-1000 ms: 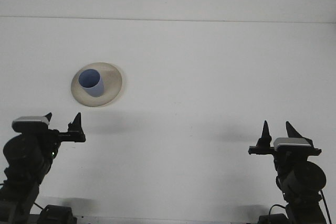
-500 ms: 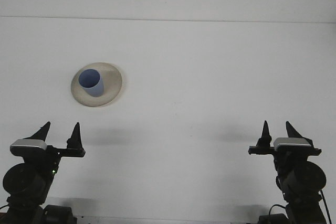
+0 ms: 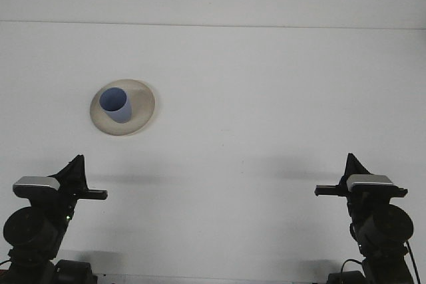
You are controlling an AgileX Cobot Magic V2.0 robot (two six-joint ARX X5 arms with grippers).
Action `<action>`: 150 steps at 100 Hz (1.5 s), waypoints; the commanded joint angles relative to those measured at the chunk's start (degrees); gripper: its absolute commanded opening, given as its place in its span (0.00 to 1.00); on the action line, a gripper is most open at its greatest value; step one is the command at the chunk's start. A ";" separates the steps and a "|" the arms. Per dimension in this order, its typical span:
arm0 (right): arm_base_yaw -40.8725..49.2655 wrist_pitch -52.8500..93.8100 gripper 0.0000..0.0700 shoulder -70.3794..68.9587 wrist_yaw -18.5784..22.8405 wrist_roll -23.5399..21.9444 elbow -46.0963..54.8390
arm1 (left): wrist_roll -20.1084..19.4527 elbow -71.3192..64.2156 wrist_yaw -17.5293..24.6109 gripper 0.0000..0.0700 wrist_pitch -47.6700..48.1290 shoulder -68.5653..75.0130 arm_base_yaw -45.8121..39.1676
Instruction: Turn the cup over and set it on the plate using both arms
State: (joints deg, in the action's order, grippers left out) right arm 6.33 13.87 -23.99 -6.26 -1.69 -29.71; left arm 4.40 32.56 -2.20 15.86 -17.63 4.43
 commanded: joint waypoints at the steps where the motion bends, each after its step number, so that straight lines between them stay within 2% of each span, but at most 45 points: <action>1: 0.09 -0.61 0.00 -0.04 -0.20 0.39 -0.48 | -0.46 0.37 0.07 0.02 -0.61 -0.22 0.09; 77: 0.09 -0.61 0.00 -0.04 -0.20 0.39 -0.48 | -0.48 0.37 0.07 0.02 -0.83 -0.22 0.09; 86: 0.09 -0.61 0.00 -0.04 -0.20 0.39 -0.48 | -2.60 0.37 0.02 0.02 -0.83 -0.15 0.09; 93: 0.09 -0.61 0.00 -0.04 -0.20 0.39 -0.48 | -4.39 0.07 0.02 0.02 -2.29 0.20 0.09; 127: 0.09 -0.61 0.00 -0.04 -0.17 0.39 -0.48 | -4.39 -15.26 0.04 0.02 -19.08 10.75 -1.66; 150: 0.07 -0.63 0.00 -0.04 -0.20 0.39 -0.48 | -4.39 -24.13 0.04 0.02 -23.89 17.46 -3.23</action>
State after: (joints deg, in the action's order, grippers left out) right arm 6.31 13.85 -23.99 -6.26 -1.69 -29.71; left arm 0.71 9.19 -2.20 -6.63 -0.95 1.50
